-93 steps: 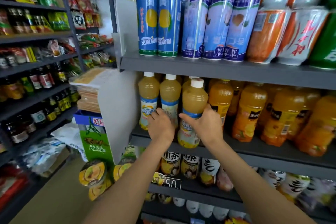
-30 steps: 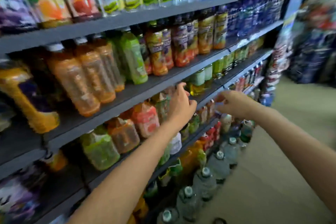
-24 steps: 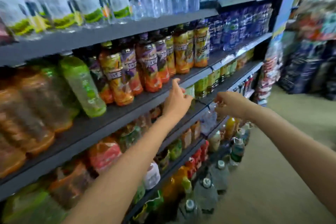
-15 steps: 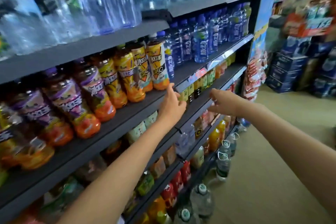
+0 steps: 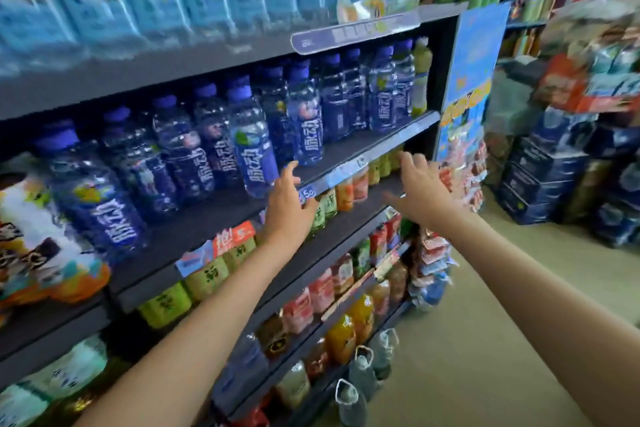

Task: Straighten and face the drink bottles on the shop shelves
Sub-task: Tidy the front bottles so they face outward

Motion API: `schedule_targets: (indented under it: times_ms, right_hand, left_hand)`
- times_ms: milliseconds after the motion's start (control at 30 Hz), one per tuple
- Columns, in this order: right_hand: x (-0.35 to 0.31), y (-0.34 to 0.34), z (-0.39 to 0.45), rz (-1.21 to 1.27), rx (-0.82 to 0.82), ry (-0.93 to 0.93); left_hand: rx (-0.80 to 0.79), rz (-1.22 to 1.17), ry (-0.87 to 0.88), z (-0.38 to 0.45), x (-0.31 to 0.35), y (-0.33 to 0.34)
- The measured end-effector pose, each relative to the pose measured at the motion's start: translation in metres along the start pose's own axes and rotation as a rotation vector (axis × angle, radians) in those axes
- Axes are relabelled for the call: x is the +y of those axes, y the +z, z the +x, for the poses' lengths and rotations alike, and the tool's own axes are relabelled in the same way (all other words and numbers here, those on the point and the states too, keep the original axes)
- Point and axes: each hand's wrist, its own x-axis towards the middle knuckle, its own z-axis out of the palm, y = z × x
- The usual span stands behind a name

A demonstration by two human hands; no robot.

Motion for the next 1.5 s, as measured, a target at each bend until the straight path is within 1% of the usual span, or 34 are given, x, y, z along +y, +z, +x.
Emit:
schedule_targets:
  times_ms: [67, 167, 267, 400, 533, 567, 633, 700, 733, 833, 900, 1033, 1200, 1300, 1333, 1400, 1500]
  right_hand:
    - [0.026, 0.008, 0.028, -0.056, -0.002, -0.066]
    - [0.077, 0.015, 0.083, -0.048, -0.006, -0.053]
    - [0.117, 0.018, 0.132, -0.027, -0.036, -0.002]
    - [0.162, 0.016, 0.196, 0.065, -0.022, 0.023]
    - [0.199, 0.022, 0.267, 0.162, -0.077, 0.036]
    - [0.207, 0.024, 0.286, 0.207, -0.084, 0.067]
    - [0.218, 0.03, 0.32, 0.362, -0.078, 0.16]
    - [0.228, 0.035, 0.348, 0.512, -0.073, 0.245]
    - [0.234, 0.037, 0.359, 0.558, -0.054, 0.255]
    - [0.249, 0.044, 0.397, 0.627, 0.025, 0.177]
    - [0.255, 0.049, 0.418, 0.676, -0.001, 0.129]
    - [0.267, 0.06, 0.439, 0.726, -0.101, 0.074]
    - [0.267, 0.072, 0.442, 0.782, -0.035, 0.044]
    - [0.273, 0.071, 0.434, 0.849, -0.022, 0.05]
    - [0.277, 0.071, 0.428, 0.879, 0.004, 0.023]
    - [0.285, 0.07, 0.415, 0.936, 0.079, -0.101]
    - [0.285, 0.062, 0.393, 0.936, 0.16, -0.328]
  left_hand:
    - [-0.027, 0.108, 0.081, 0.028, 0.008, 0.029]
    - [0.008, 0.136, 0.124, 0.08, 0.02, 0.077]
    - [0.041, 0.062, 0.115, 0.123, 0.031, 0.119]
    - [0.011, 0.106, 0.101, 0.181, 0.051, 0.177]
    - [0.022, 0.086, 0.075, 0.239, 0.075, 0.223]
    - [0.048, 0.061, 0.058, 0.25, 0.08, 0.232]
    - [0.15, -0.04, -0.012, 0.268, 0.088, 0.246]
    - [0.297, -0.099, -0.053, 0.281, 0.093, 0.257]
    - [0.371, -0.094, -0.053, 0.286, 0.093, 0.262]
    - [0.51, -0.081, -0.061, 0.3, 0.096, 0.273]
    - [0.563, -0.084, -0.106, 0.303, 0.097, 0.281]
    - [0.592, -0.068, -0.144, 0.3, 0.102, 0.289]
    - [0.6, 0.008, -0.294, 0.287, 0.099, 0.299]
    - [0.636, 0.052, -0.396, 0.279, 0.098, 0.313]
    - [0.646, 0.043, -0.427, 0.278, 0.099, 0.316]
    - [0.653, 0.01, -0.45, 0.275, 0.106, 0.319]
    - [0.622, 0.034, -0.41, 0.262, 0.115, 0.319]
